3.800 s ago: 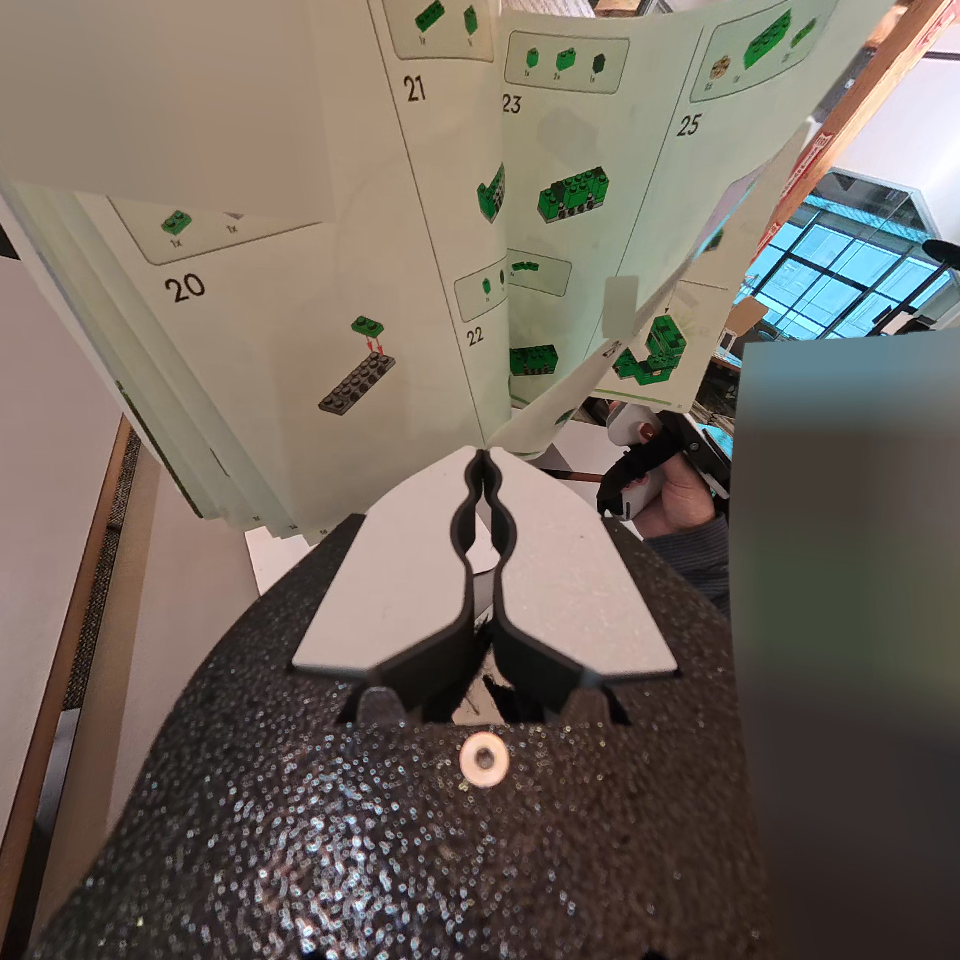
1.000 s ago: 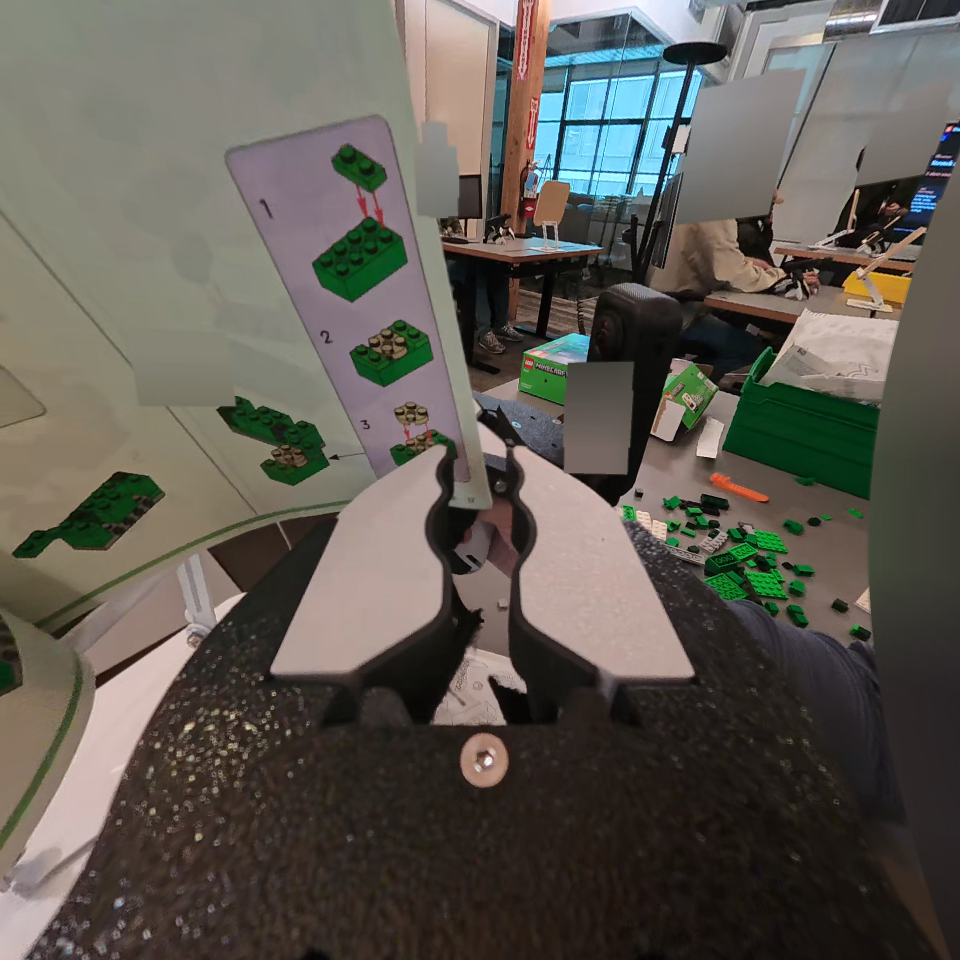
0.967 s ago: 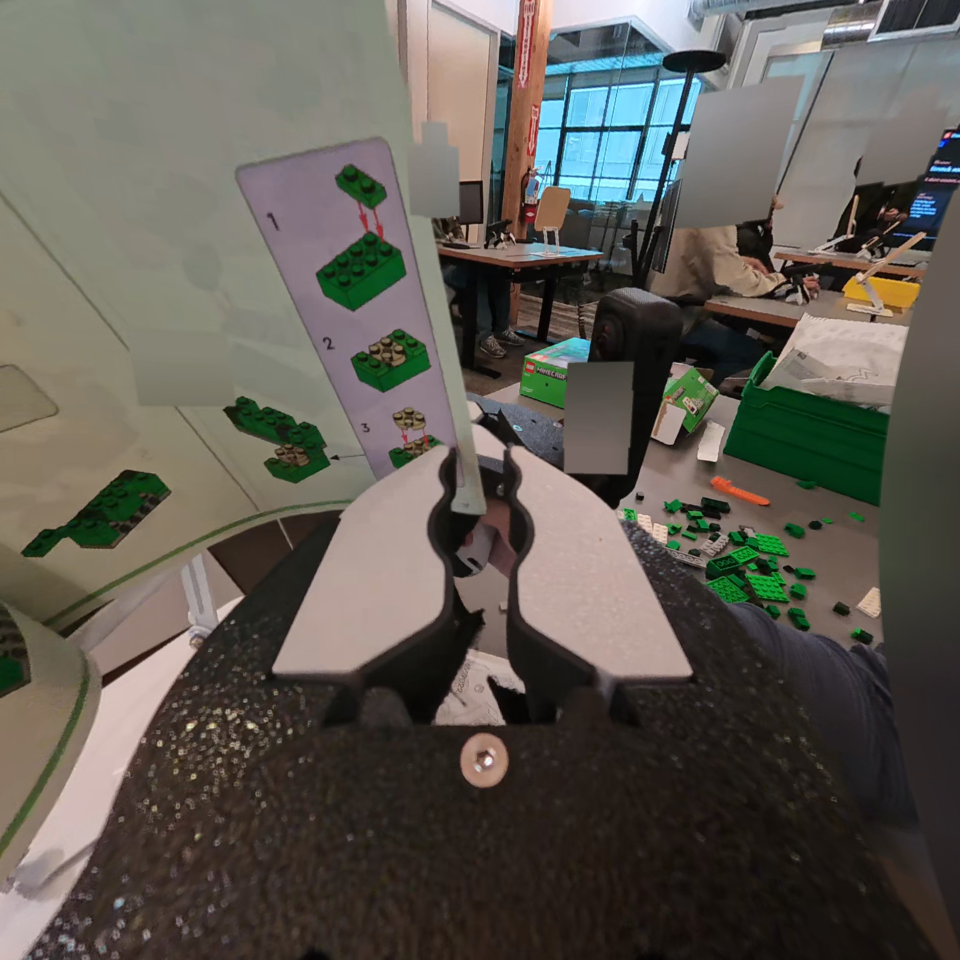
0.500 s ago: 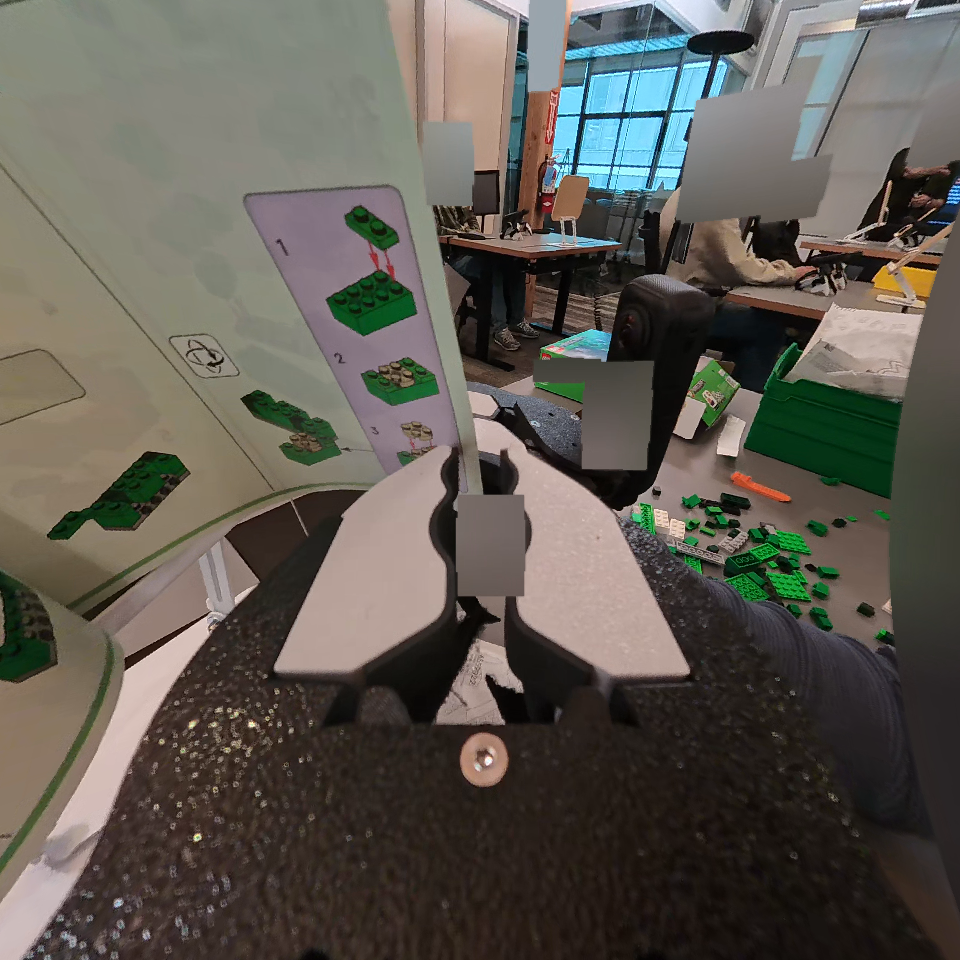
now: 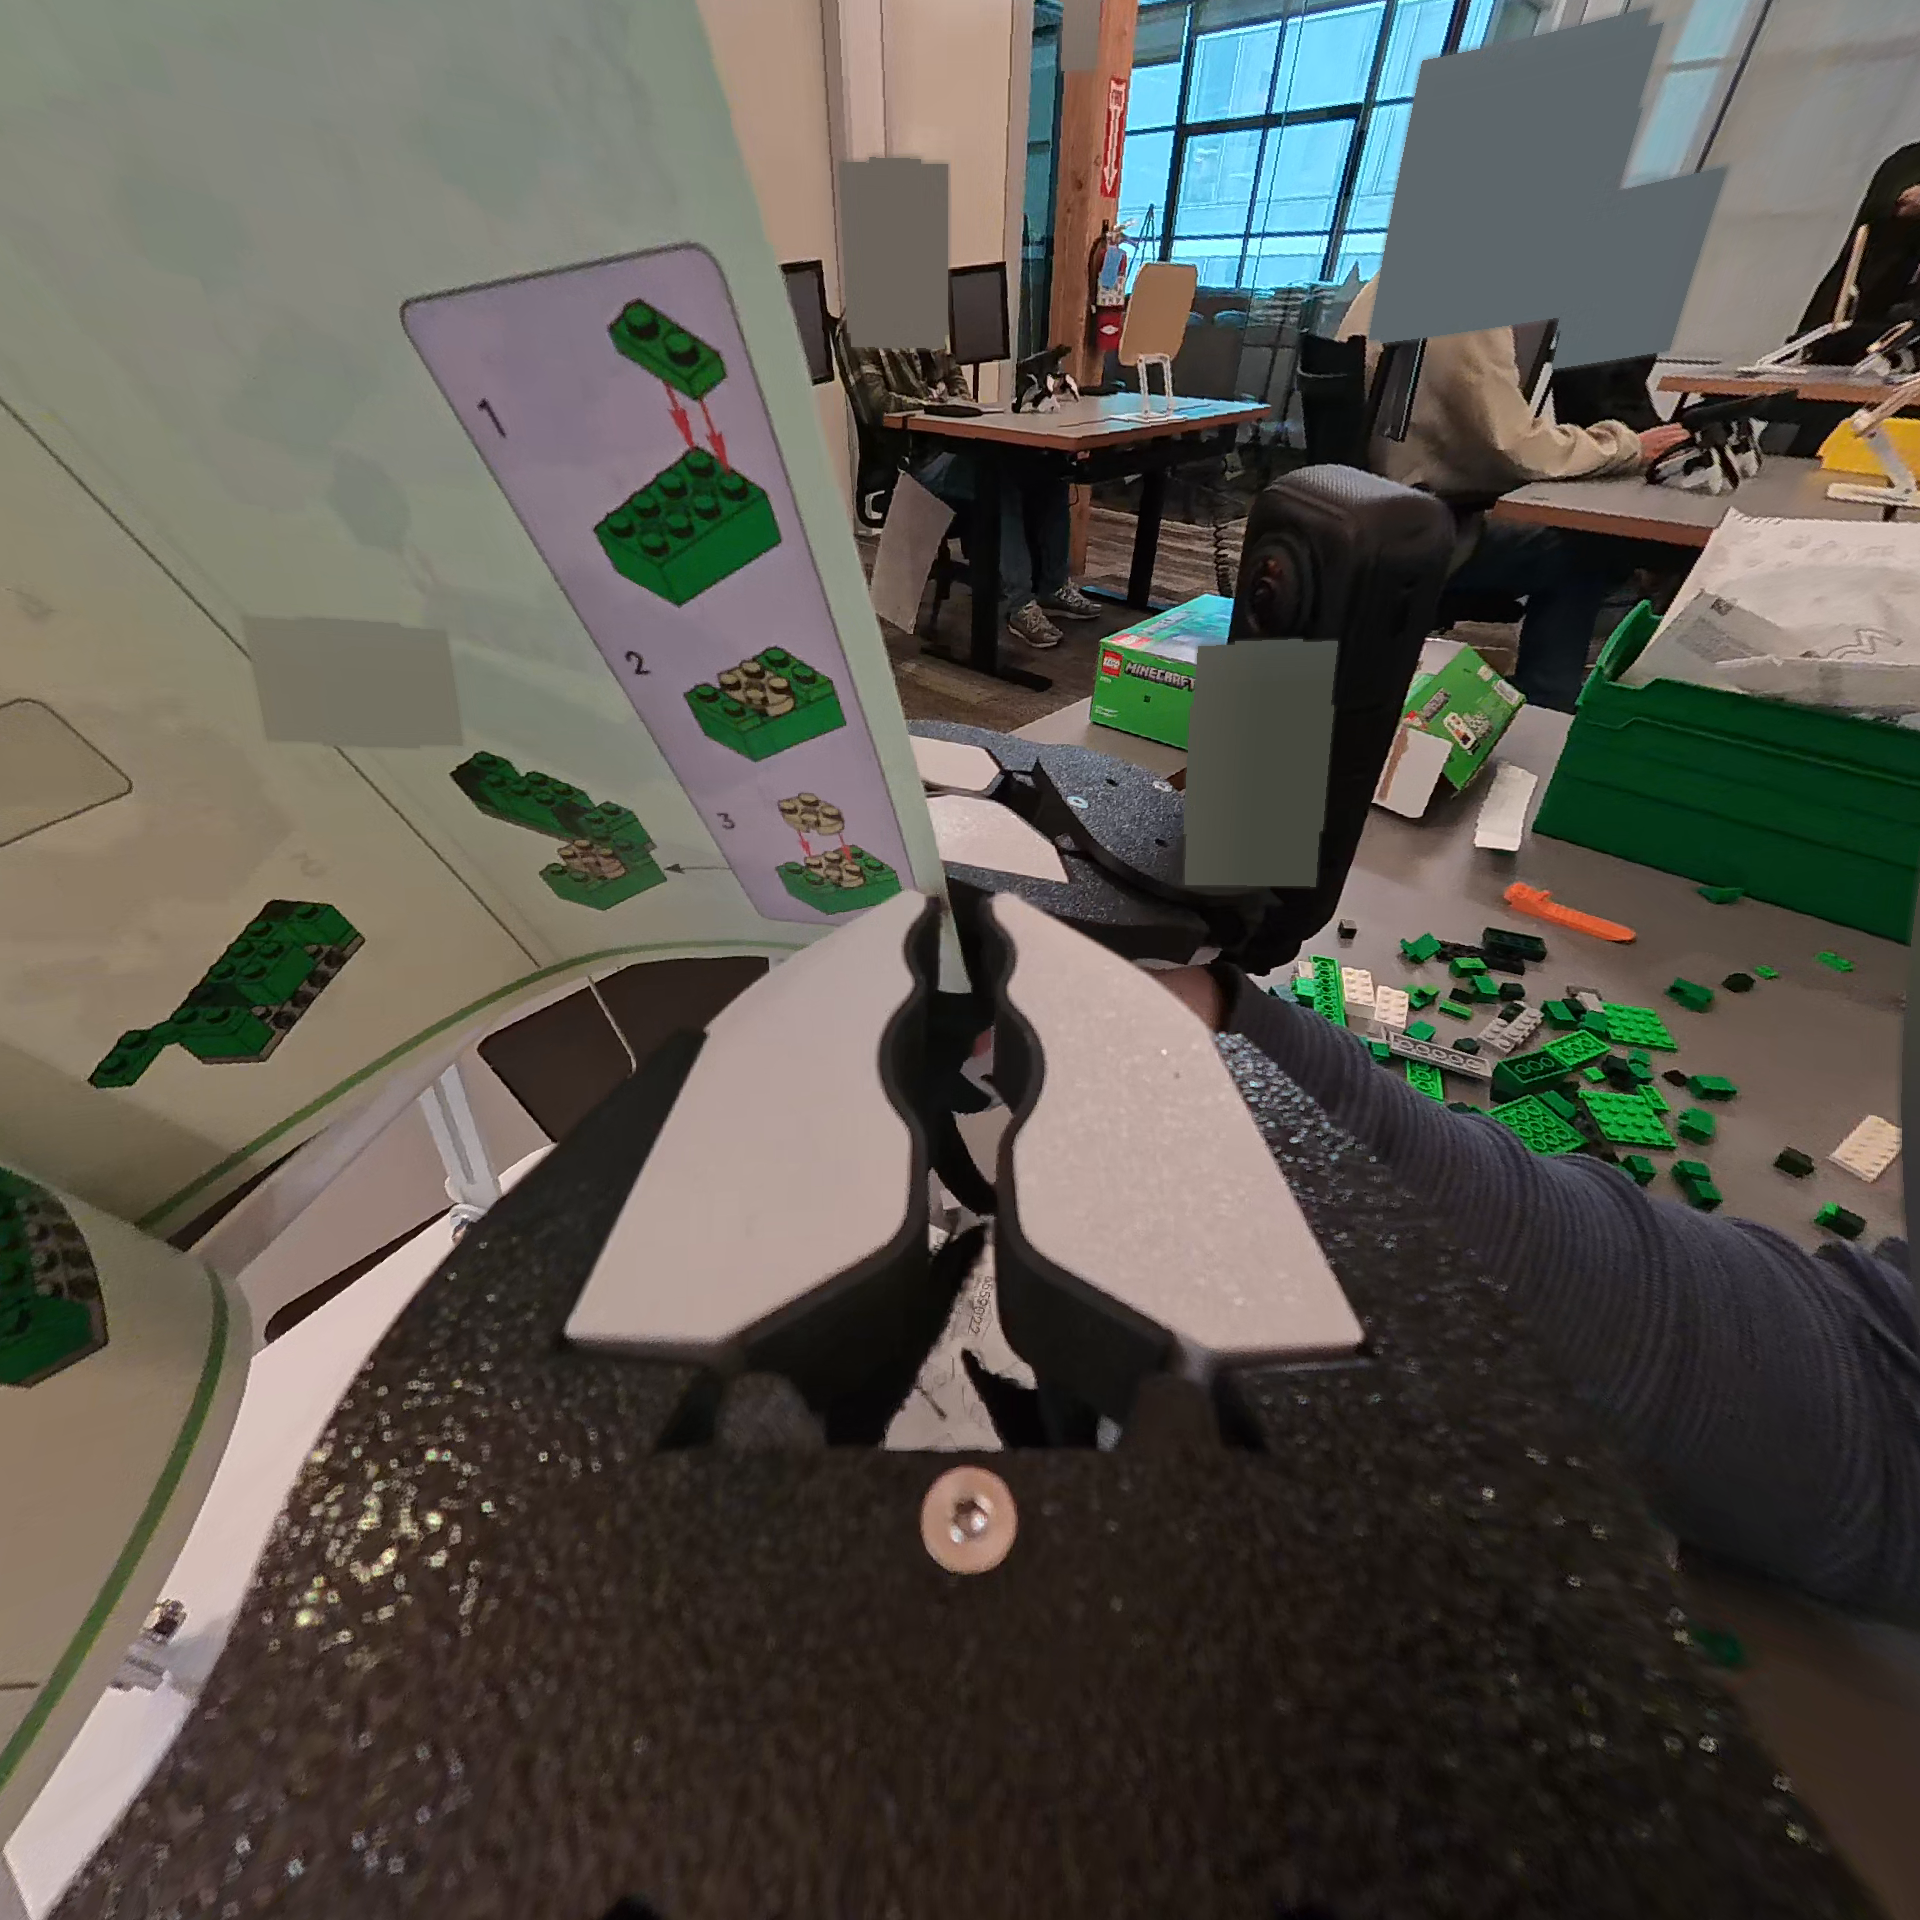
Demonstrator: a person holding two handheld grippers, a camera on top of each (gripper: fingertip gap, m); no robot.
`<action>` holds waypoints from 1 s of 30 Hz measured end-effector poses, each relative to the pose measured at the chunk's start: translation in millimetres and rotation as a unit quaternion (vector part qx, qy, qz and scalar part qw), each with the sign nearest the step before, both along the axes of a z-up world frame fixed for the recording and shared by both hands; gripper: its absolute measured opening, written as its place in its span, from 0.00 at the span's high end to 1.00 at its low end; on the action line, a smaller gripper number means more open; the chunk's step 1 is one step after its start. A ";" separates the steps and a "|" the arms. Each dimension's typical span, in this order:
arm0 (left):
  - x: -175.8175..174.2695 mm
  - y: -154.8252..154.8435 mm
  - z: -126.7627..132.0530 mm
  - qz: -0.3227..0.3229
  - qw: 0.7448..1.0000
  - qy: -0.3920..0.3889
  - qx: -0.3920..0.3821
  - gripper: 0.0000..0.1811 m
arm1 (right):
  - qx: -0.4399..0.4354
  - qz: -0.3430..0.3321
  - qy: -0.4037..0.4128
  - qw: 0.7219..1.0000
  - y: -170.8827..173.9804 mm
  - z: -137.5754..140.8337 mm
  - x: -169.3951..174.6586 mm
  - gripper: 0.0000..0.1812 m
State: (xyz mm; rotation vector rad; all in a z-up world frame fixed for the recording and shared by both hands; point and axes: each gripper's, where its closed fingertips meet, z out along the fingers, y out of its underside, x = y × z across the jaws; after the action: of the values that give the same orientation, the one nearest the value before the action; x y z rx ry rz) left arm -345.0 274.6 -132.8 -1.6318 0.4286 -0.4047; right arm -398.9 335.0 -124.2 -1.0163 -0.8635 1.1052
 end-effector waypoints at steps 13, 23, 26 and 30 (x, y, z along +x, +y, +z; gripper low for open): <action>-6.1 3.1 -4.6 0.015 1.000 0.010 -0.005 0.99 | -0.004 0.004 0.001 1.000 -0.1 -0.3 -0.3 1.00; -3.2 3.2 -7.9 0.002 1.000 0.015 -0.011 1.00 | -0.005 0.006 0.000 1.000 0.5 -0.7 0.4 1.00; -3.3 1.9 -4.6 -0.002 1.000 0.003 -0.005 1.00 | 0.009 0.023 0.003 1.000 -1.0 0.5 6.0 0.97; -6.9 0.1 0.4 -0.002 1.000 -0.016 0.003 1.00 | 0.055 0.166 0.006 0.985 -34.6 1.9 22.6 0.89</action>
State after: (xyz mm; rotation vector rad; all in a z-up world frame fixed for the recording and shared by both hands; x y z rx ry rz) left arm -351.9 274.6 -132.4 -1.6168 0.4080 -0.4313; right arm -376.3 300.4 -122.3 -0.7892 -1.0982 1.3244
